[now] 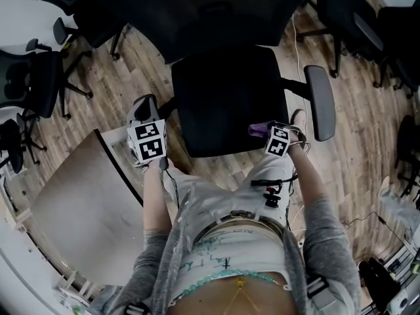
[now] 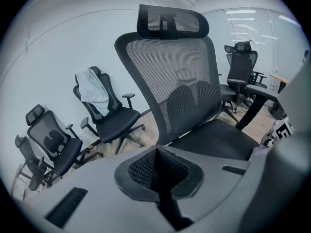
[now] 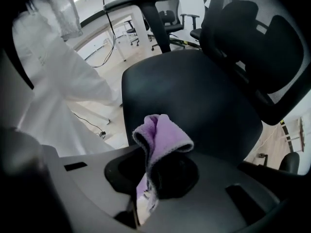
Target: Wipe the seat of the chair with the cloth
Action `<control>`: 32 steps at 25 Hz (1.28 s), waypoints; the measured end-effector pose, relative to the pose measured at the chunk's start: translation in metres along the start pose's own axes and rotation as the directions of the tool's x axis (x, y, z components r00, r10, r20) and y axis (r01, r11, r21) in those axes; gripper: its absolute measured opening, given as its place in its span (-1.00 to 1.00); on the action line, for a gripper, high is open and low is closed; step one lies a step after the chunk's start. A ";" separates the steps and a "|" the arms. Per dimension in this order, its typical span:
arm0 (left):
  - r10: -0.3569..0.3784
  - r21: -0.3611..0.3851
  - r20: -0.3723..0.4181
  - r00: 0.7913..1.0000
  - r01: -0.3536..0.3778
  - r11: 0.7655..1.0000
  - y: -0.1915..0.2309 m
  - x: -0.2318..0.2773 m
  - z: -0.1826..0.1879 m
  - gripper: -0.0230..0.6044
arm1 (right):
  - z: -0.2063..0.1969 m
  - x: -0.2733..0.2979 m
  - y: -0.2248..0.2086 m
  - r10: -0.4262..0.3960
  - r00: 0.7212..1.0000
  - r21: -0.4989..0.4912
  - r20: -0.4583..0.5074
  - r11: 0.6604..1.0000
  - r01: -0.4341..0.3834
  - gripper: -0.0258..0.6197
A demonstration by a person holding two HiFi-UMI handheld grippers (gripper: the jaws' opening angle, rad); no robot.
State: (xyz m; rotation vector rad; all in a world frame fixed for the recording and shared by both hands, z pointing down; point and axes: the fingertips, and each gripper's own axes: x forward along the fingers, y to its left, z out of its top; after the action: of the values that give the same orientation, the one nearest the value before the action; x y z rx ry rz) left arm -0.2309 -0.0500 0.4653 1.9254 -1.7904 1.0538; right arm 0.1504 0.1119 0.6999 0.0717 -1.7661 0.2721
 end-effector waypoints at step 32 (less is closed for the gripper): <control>-0.046 0.038 -0.007 0.999 0.046 0.998 -0.012 -0.002 0.005 -0.90 | 0.172 -0.139 -0.025 -0.154 0.909 0.213 0.387 0.974 0.074 -0.77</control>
State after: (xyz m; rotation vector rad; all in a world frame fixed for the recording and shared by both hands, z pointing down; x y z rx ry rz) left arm -0.2180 -0.0496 0.4640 1.9731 -1.7262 1.0847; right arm 0.0206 0.0356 0.5360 0.3965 -2.1305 0.3624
